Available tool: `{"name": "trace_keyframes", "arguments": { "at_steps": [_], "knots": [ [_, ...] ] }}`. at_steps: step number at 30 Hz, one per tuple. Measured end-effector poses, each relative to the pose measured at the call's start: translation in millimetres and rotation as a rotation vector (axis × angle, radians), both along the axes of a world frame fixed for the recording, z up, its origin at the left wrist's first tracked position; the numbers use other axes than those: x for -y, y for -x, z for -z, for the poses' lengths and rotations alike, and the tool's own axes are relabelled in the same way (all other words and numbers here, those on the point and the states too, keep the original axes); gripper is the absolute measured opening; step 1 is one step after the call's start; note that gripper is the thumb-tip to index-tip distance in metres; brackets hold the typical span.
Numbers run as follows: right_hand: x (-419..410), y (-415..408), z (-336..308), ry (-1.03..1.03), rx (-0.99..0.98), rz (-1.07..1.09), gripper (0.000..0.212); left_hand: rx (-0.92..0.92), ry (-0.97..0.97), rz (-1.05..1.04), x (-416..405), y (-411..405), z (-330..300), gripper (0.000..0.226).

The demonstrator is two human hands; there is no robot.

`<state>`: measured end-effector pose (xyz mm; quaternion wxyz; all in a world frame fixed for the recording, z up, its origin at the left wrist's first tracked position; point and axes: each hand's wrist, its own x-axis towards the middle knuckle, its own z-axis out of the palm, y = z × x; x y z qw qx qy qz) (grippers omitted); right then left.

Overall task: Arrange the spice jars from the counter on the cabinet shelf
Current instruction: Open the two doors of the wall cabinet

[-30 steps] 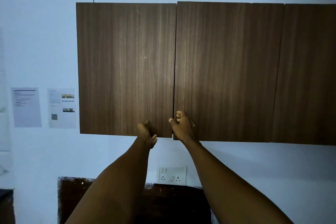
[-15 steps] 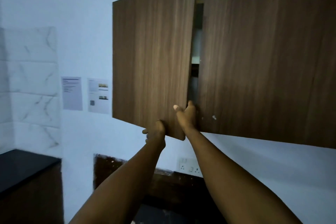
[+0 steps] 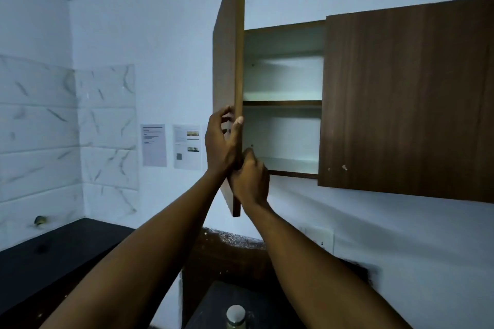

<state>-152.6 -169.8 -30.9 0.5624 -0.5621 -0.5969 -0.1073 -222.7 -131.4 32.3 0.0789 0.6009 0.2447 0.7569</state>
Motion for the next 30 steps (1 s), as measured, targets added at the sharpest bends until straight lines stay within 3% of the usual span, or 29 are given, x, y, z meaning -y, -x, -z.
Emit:
{"name": "trace_keyframes", "arguments": {
  "at_steps": [5,13,22,27,30],
  "knots": [
    [11,87,2,0.0,0.163,0.037,0.036,-0.049,0.024,-0.178,15,78,-3,0.044],
    [5,184,10,0.13,0.285,-0.039,0.058,0.134,0.164,-0.294,14,170,17,0.032],
    [-26,212,17,0.136,0.339,-0.257,0.071,0.203,0.212,-0.293,-5,216,32,0.047],
    [-37,214,19,0.117,0.347,-0.318,0.068,0.208,0.24,-0.3,-11,219,35,0.058],
    [-43,200,19,0.102,0.391,-0.353,0.062,0.15,0.22,-0.421,-6,206,36,0.075]
  ]
}}
